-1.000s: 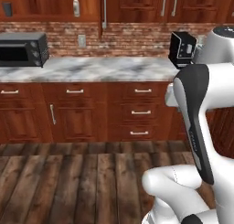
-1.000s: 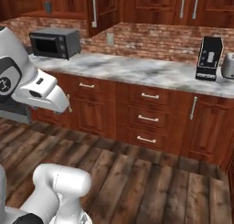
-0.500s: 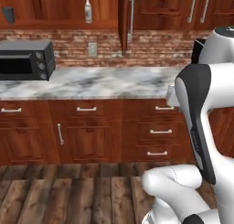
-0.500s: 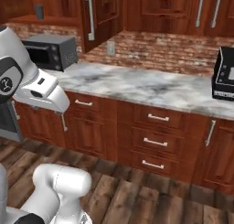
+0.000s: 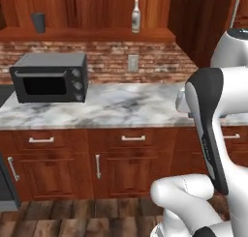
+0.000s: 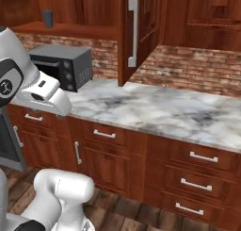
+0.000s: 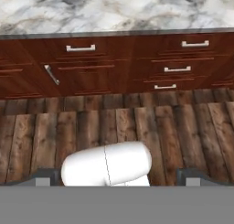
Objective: There is a bowl on the dining counter. Grab a lemon wedge from the fridge and place it in the bowl. Then get the liquor bottle and glass cup from the cabinet and place them next to the bowl.
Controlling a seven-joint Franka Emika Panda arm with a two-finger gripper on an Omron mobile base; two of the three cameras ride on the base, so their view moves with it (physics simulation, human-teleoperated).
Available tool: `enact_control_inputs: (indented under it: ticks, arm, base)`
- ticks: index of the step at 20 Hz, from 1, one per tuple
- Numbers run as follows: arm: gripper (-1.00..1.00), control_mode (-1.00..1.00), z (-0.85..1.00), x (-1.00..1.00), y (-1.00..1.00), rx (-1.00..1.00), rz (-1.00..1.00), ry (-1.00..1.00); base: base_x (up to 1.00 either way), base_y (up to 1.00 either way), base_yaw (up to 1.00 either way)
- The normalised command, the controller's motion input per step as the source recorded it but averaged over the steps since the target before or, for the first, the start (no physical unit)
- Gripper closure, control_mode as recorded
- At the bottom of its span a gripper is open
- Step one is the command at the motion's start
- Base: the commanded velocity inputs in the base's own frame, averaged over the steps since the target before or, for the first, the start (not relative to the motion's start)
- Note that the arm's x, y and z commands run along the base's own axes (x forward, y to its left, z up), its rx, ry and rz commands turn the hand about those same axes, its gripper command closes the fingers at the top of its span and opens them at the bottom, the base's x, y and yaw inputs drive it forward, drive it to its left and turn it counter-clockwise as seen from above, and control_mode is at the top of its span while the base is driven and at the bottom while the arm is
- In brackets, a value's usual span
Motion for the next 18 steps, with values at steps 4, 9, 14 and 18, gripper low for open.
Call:
enact_control_inputs:
  ticks: [4,9,14,18]
  arm:
    - [-1.00,1.00,0.00,0.00,0.00,0.00,0.00,0.00]
    - [-1.00,1.00,0.00,0.00,0.00,0.00,0.00,0.00]
    - [-1.00,1.00,0.00,0.00,0.00,0.00,0.00,0.00]
    - [-1.00,1.00,0.00,0.00,0.00,0.00,0.00,0.00]
  base:
    - [0.93,0.87,0.00]
    - [0.70,0.79,0.00]
    - [0.58,0.53,0.00]
    - [0.47,0.37,0.00]
